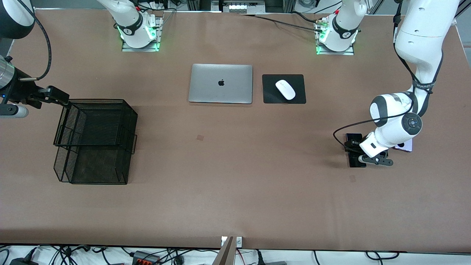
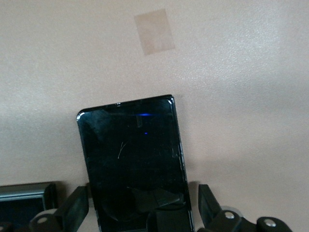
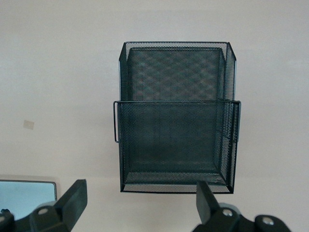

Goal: Place phones with both arms
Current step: 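Grasp the black bar phone with the left gripper and lift it, then set the bar phone mid-table with the left gripper while the right gripper approaches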

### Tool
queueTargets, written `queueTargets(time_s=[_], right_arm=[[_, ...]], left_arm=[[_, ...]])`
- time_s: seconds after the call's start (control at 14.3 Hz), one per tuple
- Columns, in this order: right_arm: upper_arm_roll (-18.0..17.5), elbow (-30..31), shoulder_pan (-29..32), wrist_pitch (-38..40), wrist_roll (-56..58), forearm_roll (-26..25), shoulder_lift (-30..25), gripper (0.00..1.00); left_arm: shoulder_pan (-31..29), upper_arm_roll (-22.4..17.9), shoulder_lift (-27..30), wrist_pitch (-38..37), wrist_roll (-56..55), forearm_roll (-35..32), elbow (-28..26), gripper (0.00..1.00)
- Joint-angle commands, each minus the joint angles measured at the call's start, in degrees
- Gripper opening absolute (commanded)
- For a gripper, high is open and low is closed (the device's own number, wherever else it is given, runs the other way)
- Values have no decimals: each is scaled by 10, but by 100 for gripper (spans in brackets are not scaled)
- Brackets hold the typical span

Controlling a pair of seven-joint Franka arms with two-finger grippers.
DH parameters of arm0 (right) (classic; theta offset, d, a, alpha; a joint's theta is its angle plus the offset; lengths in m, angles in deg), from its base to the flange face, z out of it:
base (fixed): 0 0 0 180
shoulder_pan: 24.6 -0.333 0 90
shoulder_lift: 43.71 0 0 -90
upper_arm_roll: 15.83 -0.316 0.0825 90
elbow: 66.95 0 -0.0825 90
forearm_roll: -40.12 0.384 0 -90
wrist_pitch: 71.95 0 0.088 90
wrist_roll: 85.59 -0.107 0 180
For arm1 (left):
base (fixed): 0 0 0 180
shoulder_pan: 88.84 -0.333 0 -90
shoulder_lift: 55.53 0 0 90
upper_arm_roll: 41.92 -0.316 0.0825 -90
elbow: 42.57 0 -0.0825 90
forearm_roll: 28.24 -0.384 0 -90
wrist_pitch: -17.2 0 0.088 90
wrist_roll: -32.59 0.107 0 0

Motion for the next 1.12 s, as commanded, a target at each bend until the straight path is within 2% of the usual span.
queueTargets(time_s=[0.0, 0.14, 0.28, 0.35, 0.42, 0.49, 0.63, 0.84, 1.05], right_arm=[[-6, -12, 8, 5, 1, 10, 5, 100], [-6, -12, 7, 7, 1, 10, 5, 100], [-6, -12, 7, 8, 0, 10, 5, 100], [-6, -11, 7, 8, 0, 10, 5, 100], [-6, -11, 7, 9, 0, 10, 5, 100], [-6, -11, 7, 9, 0, 10, 5, 100], [-6, -11, 7, 11, 0, 10, 6, 100], [-7, -11, 4, 9, -5, 10, 11, 100], [-7, -11, 3, 7, -1, 10, 11, 100]], left_arm=[[-2, 0, -7, 7, 22, 16, 9, 98], [-2, 0, -7, 7, 22, 16, 9, 80], [-2, 0, -4, 3, 16, 16, 9, 55], [-3, 2, -1, -6, 8, 19, 9, 44], [-3, 4, 2, -45, -5, 49, 19, 38], [0, 4, 5, -83, -12, 79, 38, 37], [17, 8, 19, -136, -64, 91, 60, 35], [98, 8, 25, -160, -207, 93, 100, 34], [200, 8, -5, -170, -387, 93, 184, 34]])
